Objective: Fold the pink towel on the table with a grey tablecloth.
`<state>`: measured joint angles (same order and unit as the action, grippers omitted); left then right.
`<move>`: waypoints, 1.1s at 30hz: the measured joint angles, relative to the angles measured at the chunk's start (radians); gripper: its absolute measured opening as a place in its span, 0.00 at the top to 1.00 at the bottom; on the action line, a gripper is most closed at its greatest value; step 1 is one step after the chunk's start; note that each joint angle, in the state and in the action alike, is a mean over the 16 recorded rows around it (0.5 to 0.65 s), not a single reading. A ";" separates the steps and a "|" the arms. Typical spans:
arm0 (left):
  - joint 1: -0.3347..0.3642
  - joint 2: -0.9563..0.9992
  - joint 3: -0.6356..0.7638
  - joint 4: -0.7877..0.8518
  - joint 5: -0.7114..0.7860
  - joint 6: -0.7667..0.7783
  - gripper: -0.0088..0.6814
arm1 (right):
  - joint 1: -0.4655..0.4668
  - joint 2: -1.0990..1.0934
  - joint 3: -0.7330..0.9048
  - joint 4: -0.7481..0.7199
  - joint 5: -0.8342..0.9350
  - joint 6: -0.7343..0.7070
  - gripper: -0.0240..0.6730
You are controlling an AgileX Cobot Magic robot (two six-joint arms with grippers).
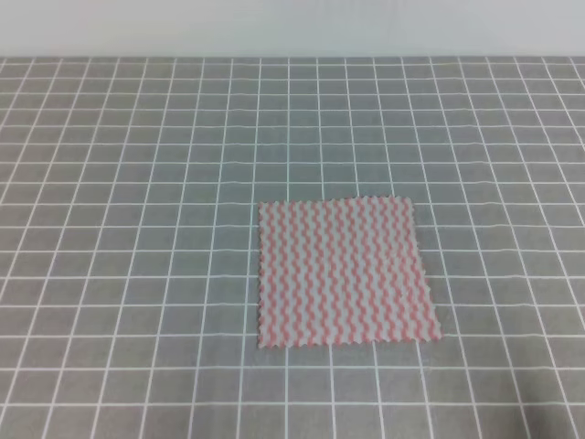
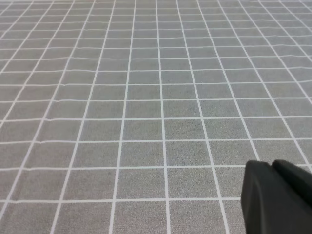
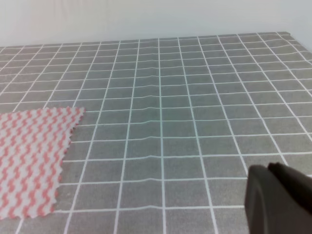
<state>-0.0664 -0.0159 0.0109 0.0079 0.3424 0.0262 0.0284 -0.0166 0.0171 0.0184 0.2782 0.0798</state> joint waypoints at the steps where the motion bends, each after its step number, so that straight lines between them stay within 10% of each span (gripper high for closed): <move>1: 0.000 -0.002 0.001 0.000 -0.001 0.000 0.99 | 0.000 0.001 -0.002 0.000 0.001 0.000 0.99; 20: -0.006 -0.004 0.003 -0.005 -0.002 0.000 0.99 | 0.000 0.004 -0.007 0.056 -0.004 0.001 0.99; 33: -0.026 -0.010 0.007 -0.008 -0.006 0.000 0.99 | 0.000 0.005 -0.005 0.835 -0.077 -0.001 0.99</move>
<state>-0.0927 -0.0255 0.0178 0.0000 0.3363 0.0258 0.0281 -0.0113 0.0119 0.8537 0.2012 0.0792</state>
